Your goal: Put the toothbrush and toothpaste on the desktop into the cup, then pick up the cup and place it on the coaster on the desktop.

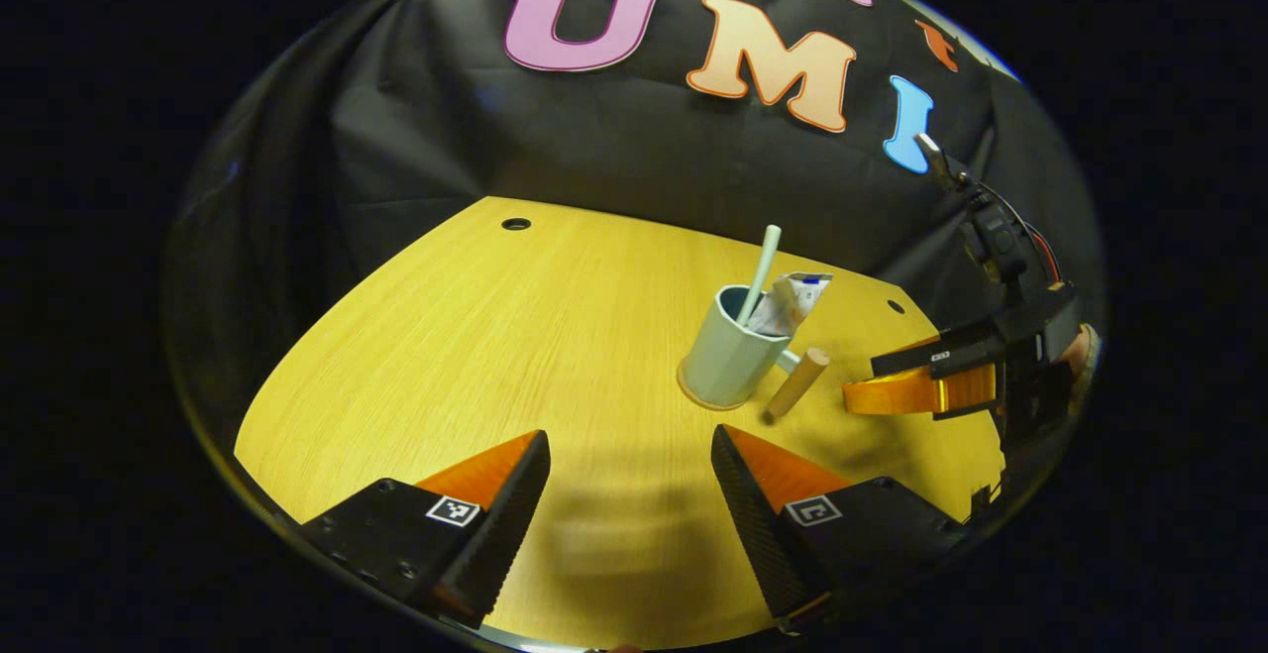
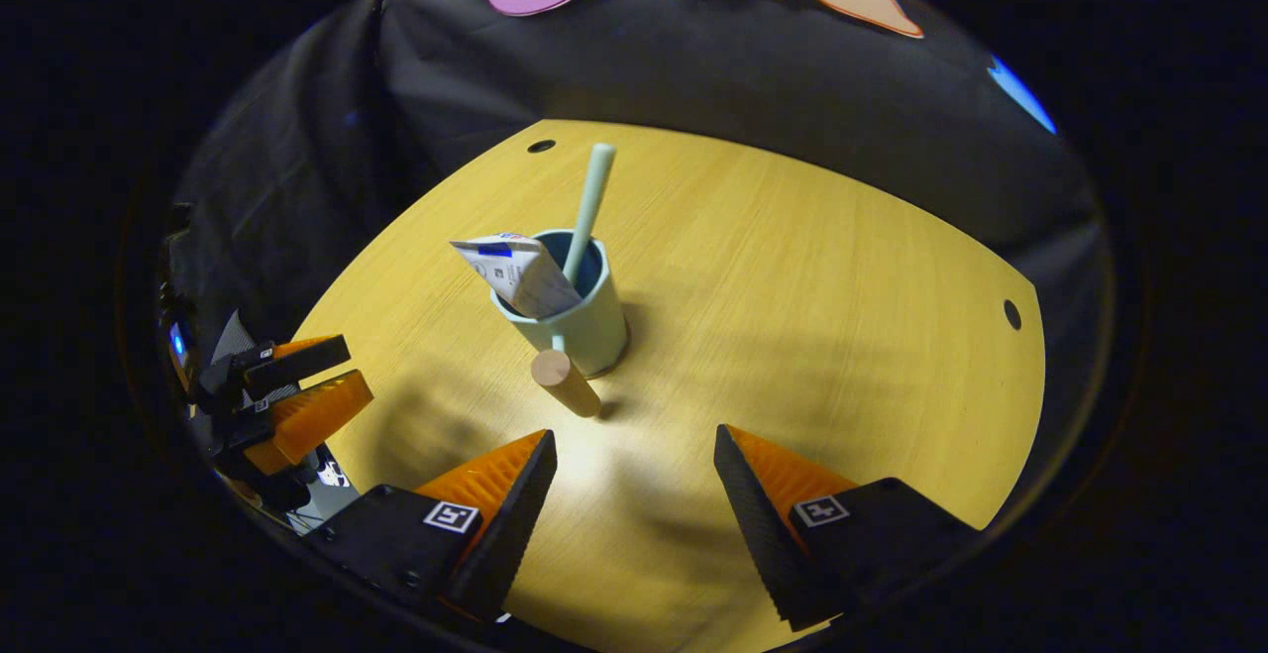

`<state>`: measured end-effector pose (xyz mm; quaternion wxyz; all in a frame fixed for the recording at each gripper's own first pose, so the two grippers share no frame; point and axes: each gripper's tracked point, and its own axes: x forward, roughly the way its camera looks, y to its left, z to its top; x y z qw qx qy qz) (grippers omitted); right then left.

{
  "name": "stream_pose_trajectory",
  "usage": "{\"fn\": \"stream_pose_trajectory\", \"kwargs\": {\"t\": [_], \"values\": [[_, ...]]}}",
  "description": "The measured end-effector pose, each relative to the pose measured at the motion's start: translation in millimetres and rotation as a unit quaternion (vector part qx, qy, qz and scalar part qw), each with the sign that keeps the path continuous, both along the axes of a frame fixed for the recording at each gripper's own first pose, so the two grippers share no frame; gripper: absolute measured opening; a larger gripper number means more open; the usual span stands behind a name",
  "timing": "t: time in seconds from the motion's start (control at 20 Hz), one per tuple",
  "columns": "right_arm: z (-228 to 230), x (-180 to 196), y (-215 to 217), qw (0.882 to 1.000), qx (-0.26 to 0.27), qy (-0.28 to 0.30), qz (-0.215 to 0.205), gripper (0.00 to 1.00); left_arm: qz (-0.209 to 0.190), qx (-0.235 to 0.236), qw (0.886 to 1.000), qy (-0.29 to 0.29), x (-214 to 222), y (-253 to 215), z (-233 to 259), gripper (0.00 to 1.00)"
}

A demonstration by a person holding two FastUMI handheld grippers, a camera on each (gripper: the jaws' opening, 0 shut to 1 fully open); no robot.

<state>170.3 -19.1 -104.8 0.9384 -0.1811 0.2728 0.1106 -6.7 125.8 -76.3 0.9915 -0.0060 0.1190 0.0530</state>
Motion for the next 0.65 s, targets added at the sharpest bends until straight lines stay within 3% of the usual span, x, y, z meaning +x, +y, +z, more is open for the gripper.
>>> {"fn": "stream_pose_trajectory", "kwargs": {"t": [0.25, 0.4, 0.65], "values": [[16, -14, -45, 0.993, 0.055, -0.085, -0.066, 0.99, -0.026, 0.006, 1.0, 0.011, 12, -27, -1, 0.95], [12, -24, -66, 0.985, 0.089, -0.109, -0.099, 0.97, -0.033, 0.011, 0.999, 0.016, 19, -38, -2, 0.95], [9, -45, -97, 0.976, 0.102, -0.133, -0.14, 1.0, -0.05, 0.008, 0.998, 0.029, 25, -53, -7, 0.95]]}}
